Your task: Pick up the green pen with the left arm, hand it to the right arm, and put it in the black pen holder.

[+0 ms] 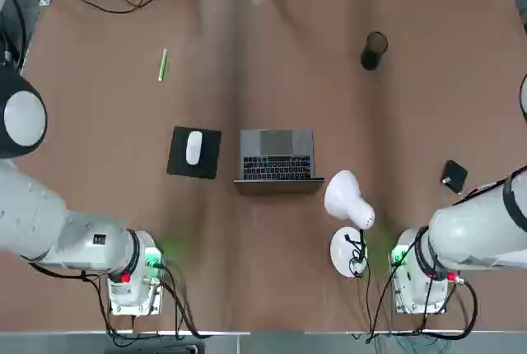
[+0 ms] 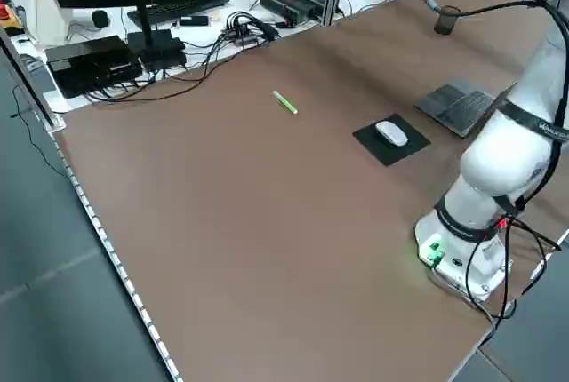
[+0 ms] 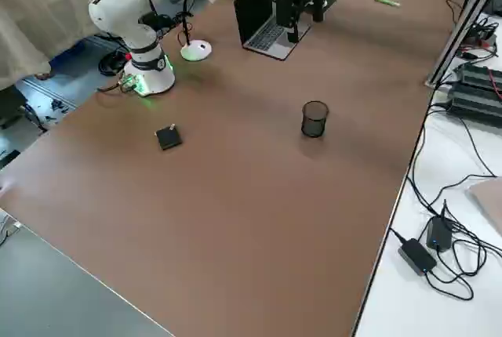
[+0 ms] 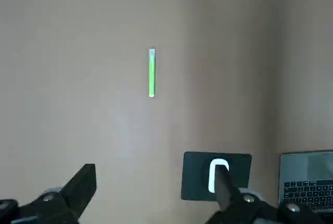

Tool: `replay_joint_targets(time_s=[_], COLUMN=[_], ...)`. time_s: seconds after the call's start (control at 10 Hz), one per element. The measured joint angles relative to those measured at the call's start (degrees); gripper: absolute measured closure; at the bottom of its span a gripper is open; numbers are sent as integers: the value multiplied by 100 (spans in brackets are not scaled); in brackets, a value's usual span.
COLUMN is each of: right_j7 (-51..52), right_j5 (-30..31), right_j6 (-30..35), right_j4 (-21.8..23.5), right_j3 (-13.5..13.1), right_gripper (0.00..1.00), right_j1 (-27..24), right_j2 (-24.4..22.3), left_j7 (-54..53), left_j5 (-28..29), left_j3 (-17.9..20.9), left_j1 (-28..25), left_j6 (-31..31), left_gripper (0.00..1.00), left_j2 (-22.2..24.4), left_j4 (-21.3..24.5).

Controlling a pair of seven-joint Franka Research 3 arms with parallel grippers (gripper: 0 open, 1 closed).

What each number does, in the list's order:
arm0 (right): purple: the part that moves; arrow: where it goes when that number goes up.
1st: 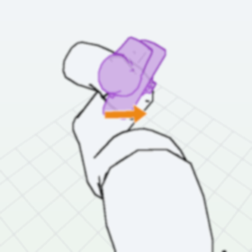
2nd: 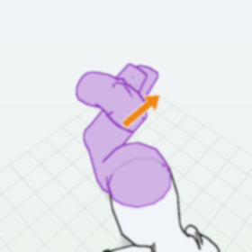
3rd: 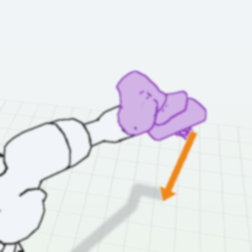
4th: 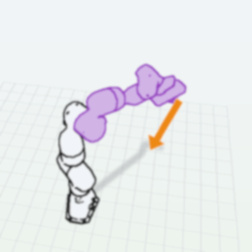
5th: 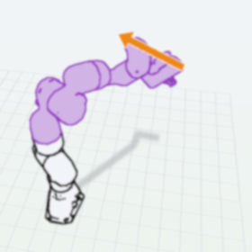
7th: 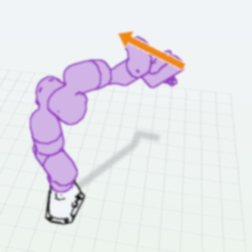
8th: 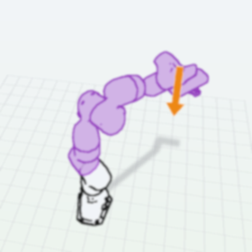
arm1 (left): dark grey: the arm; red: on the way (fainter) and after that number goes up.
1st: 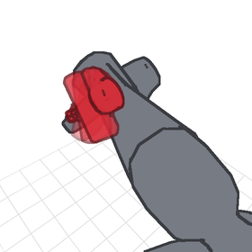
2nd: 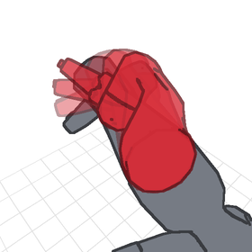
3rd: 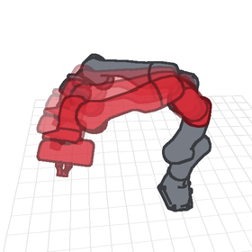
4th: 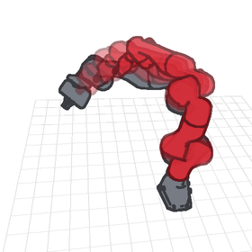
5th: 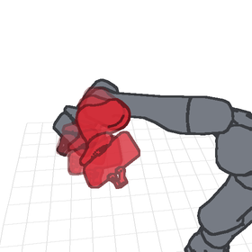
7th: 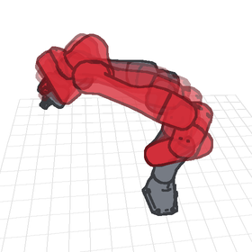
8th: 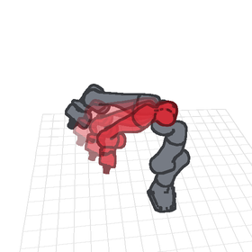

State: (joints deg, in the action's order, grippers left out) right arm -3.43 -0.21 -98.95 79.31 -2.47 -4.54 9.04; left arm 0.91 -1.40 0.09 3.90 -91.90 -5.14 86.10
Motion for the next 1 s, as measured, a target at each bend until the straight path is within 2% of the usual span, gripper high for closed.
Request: replay_joint_targets(time_s=[0.4,0.7,0.8,0.9,1.0], right_j7=[0,0,0,0,0], right_j5=[0,0,0,0,0], right_j6=[0,0,0,0,0], right_j4=[-1,-4,-6,-7,-10], right_j3=[-9,-10,-9,-9,-9], right_gripper=[0,0,0,0,0], right_j1=[-20,-22,-22,-22,-22], right_j2=[0,0,0,0,0], left_j7=[-161,-598,-601,-594,-571], left_j5=[0,-67,-87,-90,-91], left_j3=[-2,34,39,41,41], left_j1=[0,-207,-286,-334,-384], left_j6=[1,-3,-200,-792,-1630], left_gripper=[0,1,1,1,1], left_j2=[-41,-383,-605,-803,-931], left_j4=[2,116,179,409,851])
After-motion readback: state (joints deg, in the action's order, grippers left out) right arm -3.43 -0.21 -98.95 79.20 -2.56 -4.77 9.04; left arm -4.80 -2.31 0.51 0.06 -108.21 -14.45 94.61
